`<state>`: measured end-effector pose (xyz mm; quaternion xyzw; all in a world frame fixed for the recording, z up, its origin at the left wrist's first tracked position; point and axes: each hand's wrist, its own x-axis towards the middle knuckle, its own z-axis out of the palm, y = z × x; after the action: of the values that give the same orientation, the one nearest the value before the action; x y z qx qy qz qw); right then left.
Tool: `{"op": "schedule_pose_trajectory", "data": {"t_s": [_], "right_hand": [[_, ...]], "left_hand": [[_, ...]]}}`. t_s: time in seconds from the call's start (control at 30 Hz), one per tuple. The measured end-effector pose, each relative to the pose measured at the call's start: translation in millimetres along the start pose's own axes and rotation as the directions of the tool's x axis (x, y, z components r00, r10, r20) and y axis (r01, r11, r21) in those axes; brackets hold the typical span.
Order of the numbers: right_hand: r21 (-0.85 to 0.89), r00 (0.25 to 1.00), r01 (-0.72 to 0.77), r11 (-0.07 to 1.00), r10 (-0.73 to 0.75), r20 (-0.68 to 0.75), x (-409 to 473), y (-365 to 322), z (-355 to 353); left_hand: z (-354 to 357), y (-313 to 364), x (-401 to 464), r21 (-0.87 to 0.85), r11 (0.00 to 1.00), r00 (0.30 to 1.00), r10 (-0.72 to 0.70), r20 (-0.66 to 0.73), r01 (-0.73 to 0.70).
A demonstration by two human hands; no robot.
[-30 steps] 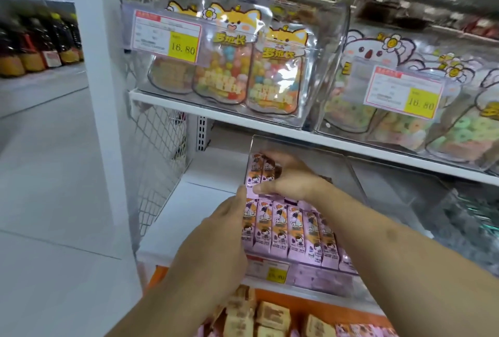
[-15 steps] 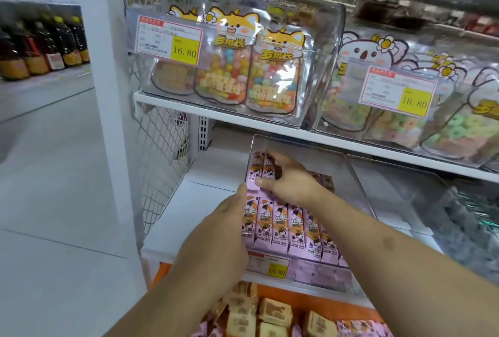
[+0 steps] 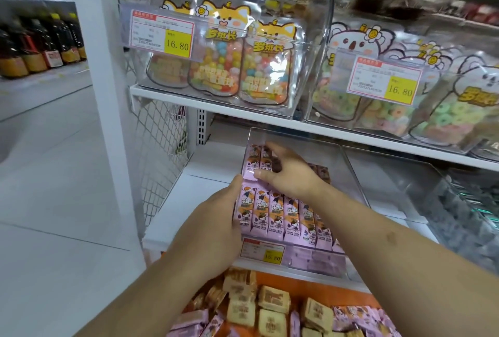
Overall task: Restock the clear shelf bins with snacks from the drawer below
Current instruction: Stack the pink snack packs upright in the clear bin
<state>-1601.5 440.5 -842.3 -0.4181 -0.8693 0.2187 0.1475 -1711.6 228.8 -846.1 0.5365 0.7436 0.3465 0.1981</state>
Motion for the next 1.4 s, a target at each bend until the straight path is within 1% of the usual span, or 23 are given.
{"op": "schedule_pose_trajectory", "data": {"t_s": [0.13, 0.2, 0.3, 0.33, 0.47, 0.53, 0.6, 0.7, 0.77, 0.83, 0.93, 1.0, 1.1, 1.2, 1.27, 1.37, 1.4], "right_hand": [[0.048, 0.999, 0.018, 0.999, -0.017, -0.039, -37.4, -12.4, -15.5], [0.068, 0.998, 0.022, 0.997, -0.018, -0.058, -60.5, -15.7, -22.7], [0.096, 0.995, 0.07, 0.993, -0.063, -0.077, -101.4, -21.2, -30.2], [0.119, 0.994, 0.081, 0.99, -0.071, -0.086, -116.9, -22.4, -31.2], [0.21, 0.984, 0.163, 0.964, -0.146, -0.098, -185.2, -21.3, -17.2], [0.229, 0.984, 0.18, 0.957, -0.178, -0.028, -219.4, -11.4, 2.7], [0.19, 0.981, 0.156, 0.969, -0.174, 0.082, -246.7, 1.8, 26.6], [0.084, 0.957, 0.03, 0.996, -0.053, 0.286, -272.2, 25.2, 64.3], [0.021, 0.914, -0.051, 0.998, 0.039, 0.404, -283.0, 45.2, 87.8], [-0.018, 0.858, -0.105, 0.994, 0.1, 0.503, -288.5, 63.0, 107.2], [-0.05, 0.777, -0.146, 0.988, 0.146, 0.613, -287.5, 85.8, 135.5], [-0.075, 0.73, -0.156, 0.985, 0.166, 0.663, -283.8, 97.9, 154.9], [-0.125, 0.674, -0.117, 0.985, 0.171, 0.719, -278.6, 114.7, 182.2], [-0.134, 0.649, -0.082, 0.988, 0.155, 0.745, -278.7, 128.0, 205.6], [-0.156, 0.642, -0.074, 0.985, 0.167, 0.749, -280.9, 139.5, 220.8], [-0.231, 0.621, -0.052, 0.972, 0.213, 0.754, -284.0, 155.4, 240.9], [-0.237, 0.63, -0.039, 0.971, 0.208, 0.748, -283.7, 156.5, 242.7]], "left_hand": [[-5.8, 2.5, -4.6, -0.052, 0.998, 1.0, 0.021, 0.014, -0.02], [-9.3, 6.6, -12.3, -0.054, 0.998, 0.999, 0.037, 0.011, -0.037], [-15.7, 12.6, -30.7, -0.045, 0.995, 0.996, 0.09, 0.007, -0.09], [-16.5, 11.5, -39.4, -0.04, 0.995, 0.996, 0.09, 0.007, -0.089], [-11.9, 2.5, -78.7, 0.025, 1.0, 1.0, 0.008, -0.014, -0.008], [-1.0, -1.6, -102.4, 0.033, 0.999, 0.999, 0.019, 0.026, -0.02], [15.4, -11.6, -122.5, 0.049, 0.998, 0.996, 0.023, 0.089, -0.027], [45.4, -33.9, -142.9, 0.132, 0.991, 0.974, -0.006, 0.226, -0.024], [66.6, -57.4, -148.4, 0.191, 0.981, 0.934, -0.052, 0.354, -0.018], [84.5, -88.4, -145.8, 0.265, 0.964, 0.887, -0.1, 0.451, -0.026], [106.0, -134.8, -132.6, 0.295, 0.955, 0.83, -0.152, 0.537, -0.015], [118.7, -160.2, -122.7, 0.309, 0.951, 0.789, -0.209, 0.578, 0.026], [135.3, -190.9, -110.9, 0.302, 0.95, 0.704, -0.27, 0.657, 0.082], [149.8, -215.7, -104.3, 0.336, 0.94, 0.635, -0.299, 0.712, 0.066], [160.3, -227.4, -99.8, 0.385, 0.923, 0.63, -0.297, 0.718, -0.005], [174.9, -238.9, -92.5, 0.433, 0.898, 0.649, -0.281, 0.707, -0.082], [178.2, -241.2, -90.5, 0.436, 0.895, 0.659, -0.272, 0.702, -0.095]]}}
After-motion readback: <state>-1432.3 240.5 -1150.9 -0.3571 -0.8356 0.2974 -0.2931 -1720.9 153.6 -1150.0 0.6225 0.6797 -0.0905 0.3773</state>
